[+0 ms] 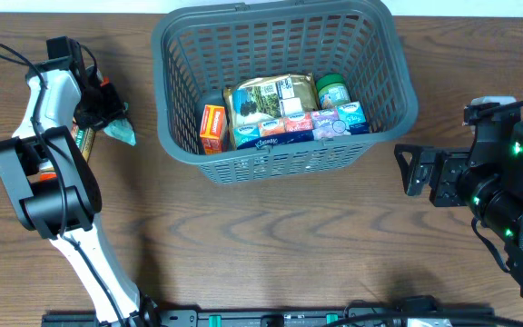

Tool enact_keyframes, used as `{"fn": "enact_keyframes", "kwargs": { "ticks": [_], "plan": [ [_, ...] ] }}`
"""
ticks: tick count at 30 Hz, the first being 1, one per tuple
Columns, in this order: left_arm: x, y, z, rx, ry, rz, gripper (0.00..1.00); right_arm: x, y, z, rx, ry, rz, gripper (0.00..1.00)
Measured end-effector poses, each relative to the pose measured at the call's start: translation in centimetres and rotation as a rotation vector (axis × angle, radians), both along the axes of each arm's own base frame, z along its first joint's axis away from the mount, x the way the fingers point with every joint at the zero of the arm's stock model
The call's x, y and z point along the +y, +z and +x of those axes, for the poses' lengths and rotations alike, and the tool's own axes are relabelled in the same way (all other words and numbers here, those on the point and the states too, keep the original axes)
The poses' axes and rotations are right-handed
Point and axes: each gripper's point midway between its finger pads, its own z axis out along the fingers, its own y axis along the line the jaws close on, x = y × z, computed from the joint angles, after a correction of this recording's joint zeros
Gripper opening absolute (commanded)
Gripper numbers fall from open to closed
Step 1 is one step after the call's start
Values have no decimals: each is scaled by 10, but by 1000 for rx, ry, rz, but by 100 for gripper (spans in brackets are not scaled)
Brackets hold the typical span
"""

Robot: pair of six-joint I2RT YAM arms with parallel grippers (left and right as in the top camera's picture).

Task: Pack container
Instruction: 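Grasp the mint-green sachet with the left gripper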

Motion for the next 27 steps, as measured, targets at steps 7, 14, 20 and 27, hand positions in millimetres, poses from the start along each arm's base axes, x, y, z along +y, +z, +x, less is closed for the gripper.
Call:
{"fn": "enact_keyframes", "kwargs": {
  "ticks": [7,14,20,27],
  "plan": [
    [-5,2,-17,74,3,-20,6,0,0,0,0,0,0,99],
    [-1,74,-5,-66,3,24,6,0,0,0,0,0,0,99],
    [-6,281,-7,-578,-3,161,5,0,0,0,0,0,0,99],
    [-108,444,-91,-1020,-217,170,6,0,0,0,0,0,0,99]
  ]
}}
